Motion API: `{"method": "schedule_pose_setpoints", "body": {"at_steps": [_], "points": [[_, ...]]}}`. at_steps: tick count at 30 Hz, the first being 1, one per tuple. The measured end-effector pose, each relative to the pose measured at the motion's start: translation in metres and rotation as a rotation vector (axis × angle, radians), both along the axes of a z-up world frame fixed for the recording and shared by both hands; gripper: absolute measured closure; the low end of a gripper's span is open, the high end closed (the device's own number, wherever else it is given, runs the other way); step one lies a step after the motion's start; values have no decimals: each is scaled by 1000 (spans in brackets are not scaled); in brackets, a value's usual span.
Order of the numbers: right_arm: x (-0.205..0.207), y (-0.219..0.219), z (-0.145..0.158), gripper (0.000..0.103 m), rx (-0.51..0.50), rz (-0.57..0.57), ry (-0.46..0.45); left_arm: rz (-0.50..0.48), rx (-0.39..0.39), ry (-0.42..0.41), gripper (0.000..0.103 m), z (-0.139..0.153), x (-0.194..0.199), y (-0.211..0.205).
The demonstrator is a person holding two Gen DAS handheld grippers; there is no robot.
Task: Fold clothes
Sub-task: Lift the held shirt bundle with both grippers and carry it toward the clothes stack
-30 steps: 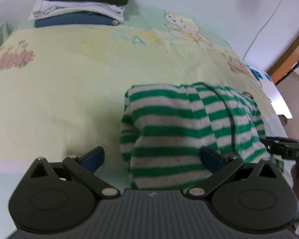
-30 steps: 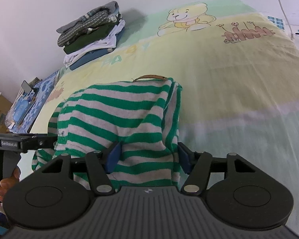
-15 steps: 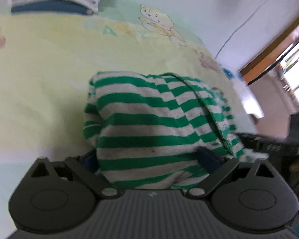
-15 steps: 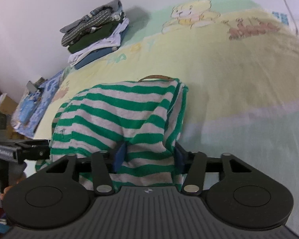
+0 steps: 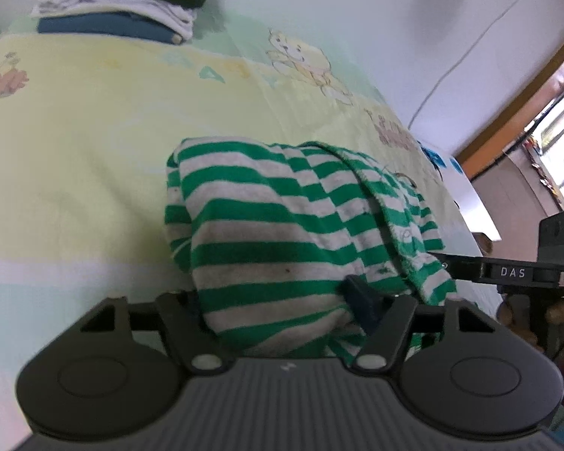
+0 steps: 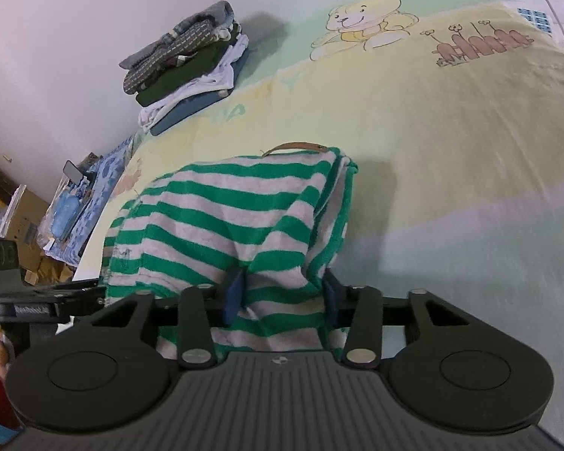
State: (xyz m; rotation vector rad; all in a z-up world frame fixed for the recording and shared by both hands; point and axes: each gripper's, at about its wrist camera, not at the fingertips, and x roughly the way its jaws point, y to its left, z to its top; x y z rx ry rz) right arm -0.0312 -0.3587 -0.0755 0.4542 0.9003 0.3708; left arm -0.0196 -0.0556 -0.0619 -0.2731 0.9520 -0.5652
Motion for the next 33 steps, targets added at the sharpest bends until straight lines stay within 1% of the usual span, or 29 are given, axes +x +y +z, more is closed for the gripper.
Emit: {"method": "schedule_pose_setpoints", "body": {"at_steps": [1,3,5,7,8,9,11,13,15,19,21,22,26,28,30,33], "points": [[-1,1,1,64,-3,4,-5,10,9,-11,36,1,-3,-2],[0,2,1,64,-26,25,-23,30,27,-34,38,3,-8,-7],[2,1,-2,54,-7,0,-26,51,31,-37,39,5,-8,-10],[3,0,-5,51,14,-26,-28,52,58,-57,41,8,-9,-15],[2,1,-6,51,6,-27,-40,53,71,-68,42,10,-10,-17],[1,3,-6,51,-2,-27,-53,53,86,-77,43,12,-11,-20],[2,4,-2,63,-12,-15,-51,60,97,-82,44,14,-11,-22],[2,2,3,70,-5,-5,-46,80,82,-80,48,18,-10,-23],[2,1,10,73,8,7,-51,97,61,-85,55,27,-11,-21],[1,2,32,76,57,28,-92,103,69,-123,62,48,-13,-26],[4,4,47,76,72,39,-133,102,65,-138,67,60,-10,-27],[6,6,55,76,74,44,-157,104,65,-154,68,67,-9,-25],[16,10,84,77,81,61,-241,127,22,-215,70,94,-2,-5],[18,13,90,77,60,56,-261,132,-6,-228,71,102,4,6],[21,17,89,77,51,47,-253,124,-28,-209,74,103,12,13],[27,26,91,77,37,38,-251,94,-22,-211,80,103,22,22]]}}
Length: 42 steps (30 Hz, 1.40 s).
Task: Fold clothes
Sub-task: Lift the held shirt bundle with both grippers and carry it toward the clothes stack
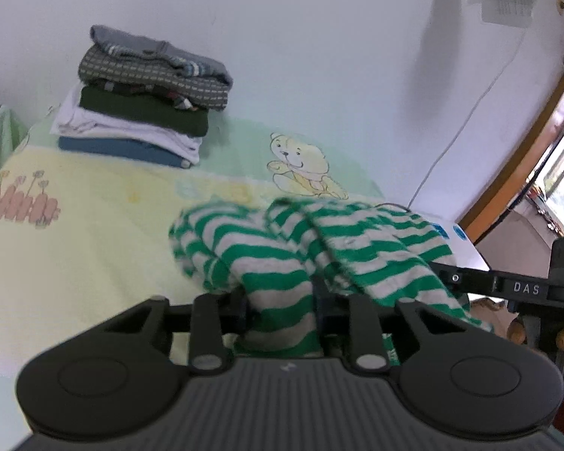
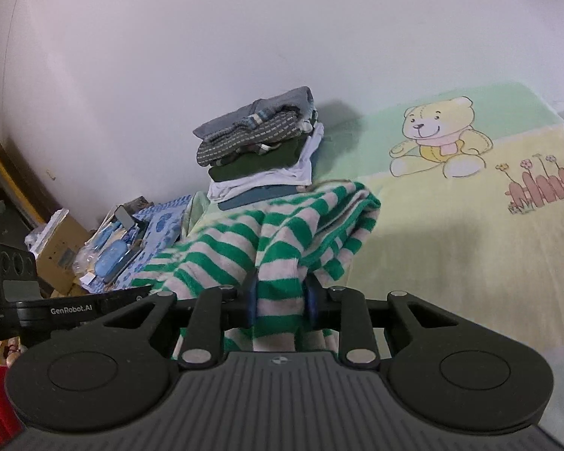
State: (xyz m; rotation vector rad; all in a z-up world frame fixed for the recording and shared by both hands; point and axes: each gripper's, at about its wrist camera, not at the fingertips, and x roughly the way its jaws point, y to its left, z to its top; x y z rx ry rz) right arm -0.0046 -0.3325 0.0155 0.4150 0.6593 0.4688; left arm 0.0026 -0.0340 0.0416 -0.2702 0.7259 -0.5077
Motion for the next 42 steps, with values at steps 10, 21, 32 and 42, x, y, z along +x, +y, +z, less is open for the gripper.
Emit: {"method": "schedule_pose_setpoints", "body": {"at_steps": [10,21,32,42], "points": [[58,36,55,80,63,5,-99,-56,68,-81,83,62,72,38],[208,78,111,80,214,-11,-279,-2,163,-305,83,165,208,77],[323,114,66,80,203,-74,-297,60,257,-329,83,136,328,102],[338,137,12,64,-186,-115,-222,110,385,-241,75,48,361,123]]}}
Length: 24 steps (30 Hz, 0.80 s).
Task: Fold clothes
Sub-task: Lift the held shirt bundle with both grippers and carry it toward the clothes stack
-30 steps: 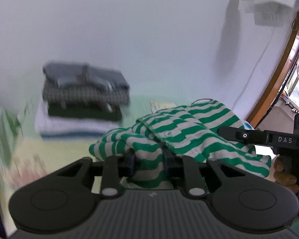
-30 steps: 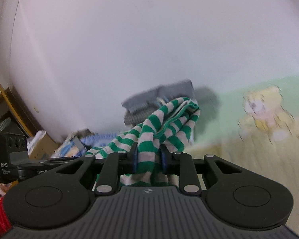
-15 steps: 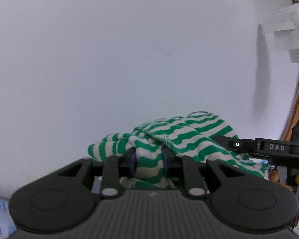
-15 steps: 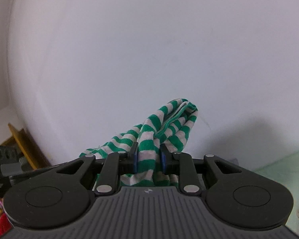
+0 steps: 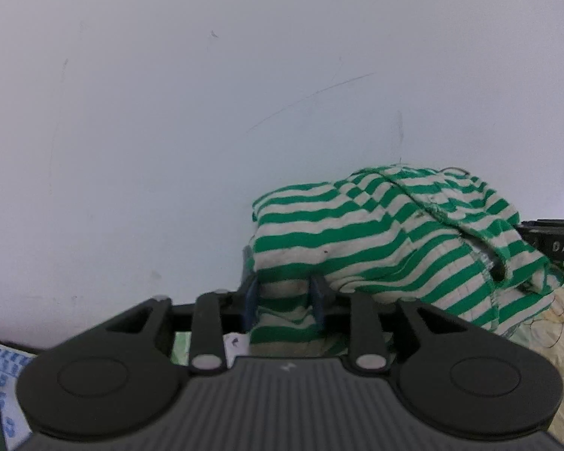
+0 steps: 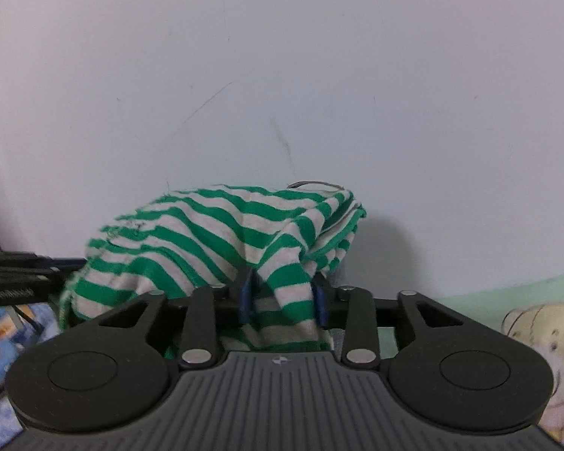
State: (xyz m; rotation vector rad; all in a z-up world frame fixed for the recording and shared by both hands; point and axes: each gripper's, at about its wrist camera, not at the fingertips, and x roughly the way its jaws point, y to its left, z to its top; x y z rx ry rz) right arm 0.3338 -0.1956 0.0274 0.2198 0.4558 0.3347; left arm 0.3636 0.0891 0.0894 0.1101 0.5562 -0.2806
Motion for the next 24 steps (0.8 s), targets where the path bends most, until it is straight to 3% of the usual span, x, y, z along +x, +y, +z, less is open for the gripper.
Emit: {"method": "schedule_pose_setpoints", "body": {"at_steps": [3,7,10,12,13,15,17,19,21,24], "points": [[1,-4,6,60,-21,-6,-2,1,4,-4,70,-1,-1,0],[-6,-21,22,58,-34,-108,-70,-1,59,-29,66,-6,-6,0],[-25,-21,31,58,-34,-93,-132,0,56,-67,64,11,-19,0],[-35,-8,31,58,-113,-95,-173,1,34,-127,63,28,-32,3],[-36,1,28,58,-168,-111,-168,2,22,-157,61,36,-38,5],[-31,11,15,58,-212,-123,-113,-11,-14,-188,41,53,-42,0],[-23,12,0,58,-112,-122,-29,-33,-36,-184,37,59,-38,-13],[-19,11,-2,58,-20,-132,-6,-49,-41,-180,34,59,-31,-29],[-17,12,0,62,33,-123,-8,-38,-15,-152,34,46,-17,-41],[-10,26,3,65,36,-46,31,36,29,-54,35,13,6,-41]]}}
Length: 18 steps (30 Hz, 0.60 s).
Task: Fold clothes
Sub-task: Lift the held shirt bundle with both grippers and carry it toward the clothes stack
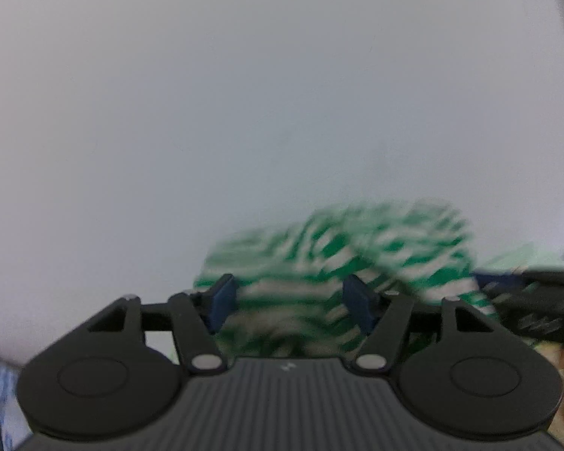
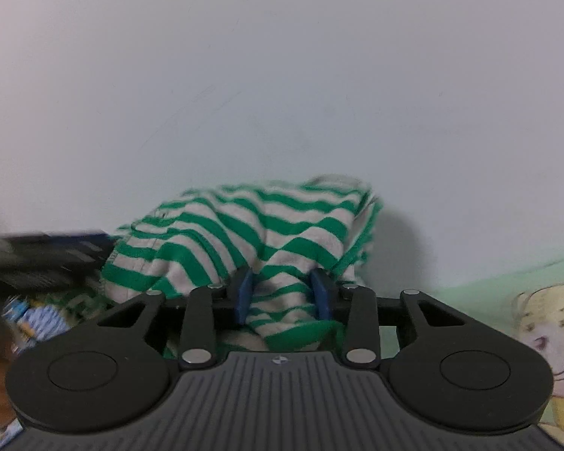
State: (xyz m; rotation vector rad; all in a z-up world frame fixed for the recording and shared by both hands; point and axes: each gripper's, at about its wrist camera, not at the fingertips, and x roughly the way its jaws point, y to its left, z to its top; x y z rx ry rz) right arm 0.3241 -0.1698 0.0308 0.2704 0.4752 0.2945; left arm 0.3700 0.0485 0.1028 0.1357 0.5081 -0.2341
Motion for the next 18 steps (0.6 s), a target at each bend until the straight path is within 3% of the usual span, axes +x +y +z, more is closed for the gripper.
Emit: {"method": "schedule_pose_setpoints", "body": {"at_steps": [5,9,11,14,16,17,18], "points": [[0,9,-11,66,-71,34,-43,39,-14,-4,29,-26,-3,16],[-13,-34,0,73,-113,-46,-85,-3,43,-23,29,-23,-11,4],[-15,-45,-10,83,-173,-54,-80,-12,61,-38,27,-25,-13,-1],[-9,-39,-17,82,-245,-33,-39,-23,61,-42,26,-27,-12,-3],[-21,-47,-4,77,-206,-64,-98,-21,79,-40,28,-22,-13,-4],[-27,-53,6,72,-175,-116,-144,-37,81,-50,34,-16,-17,-3],[-31,-58,15,71,-149,-173,-176,-55,81,-62,34,-9,-20,-1]]}}
